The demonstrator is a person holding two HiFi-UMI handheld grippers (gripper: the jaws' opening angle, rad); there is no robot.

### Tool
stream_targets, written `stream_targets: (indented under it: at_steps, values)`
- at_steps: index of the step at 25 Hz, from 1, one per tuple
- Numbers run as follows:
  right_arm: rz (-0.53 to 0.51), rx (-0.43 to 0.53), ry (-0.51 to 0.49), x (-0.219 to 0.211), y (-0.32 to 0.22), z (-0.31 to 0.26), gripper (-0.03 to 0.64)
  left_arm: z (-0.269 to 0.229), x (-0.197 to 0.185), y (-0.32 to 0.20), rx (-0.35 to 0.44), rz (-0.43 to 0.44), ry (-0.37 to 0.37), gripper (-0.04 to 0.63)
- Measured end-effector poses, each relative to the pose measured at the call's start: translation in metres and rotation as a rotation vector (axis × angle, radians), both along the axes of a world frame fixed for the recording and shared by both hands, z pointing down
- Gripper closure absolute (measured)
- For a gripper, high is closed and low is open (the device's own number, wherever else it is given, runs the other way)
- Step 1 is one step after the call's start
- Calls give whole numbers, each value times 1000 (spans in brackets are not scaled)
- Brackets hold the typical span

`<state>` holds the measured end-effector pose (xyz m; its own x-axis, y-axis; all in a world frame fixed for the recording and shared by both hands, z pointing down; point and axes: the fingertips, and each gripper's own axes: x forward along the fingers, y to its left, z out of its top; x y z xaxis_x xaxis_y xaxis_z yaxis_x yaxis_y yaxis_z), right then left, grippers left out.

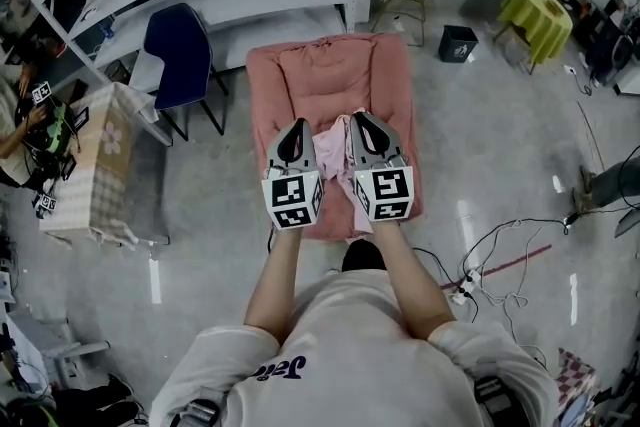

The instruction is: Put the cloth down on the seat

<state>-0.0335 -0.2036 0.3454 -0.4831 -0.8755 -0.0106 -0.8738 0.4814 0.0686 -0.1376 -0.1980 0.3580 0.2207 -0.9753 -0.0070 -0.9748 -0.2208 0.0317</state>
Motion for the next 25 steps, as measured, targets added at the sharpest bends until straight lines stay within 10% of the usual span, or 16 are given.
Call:
stream_targets:
  at_steps: [25]
  values:
    - [42,28,25,6,9,-11,595,1,-13,3,0,24,25,581]
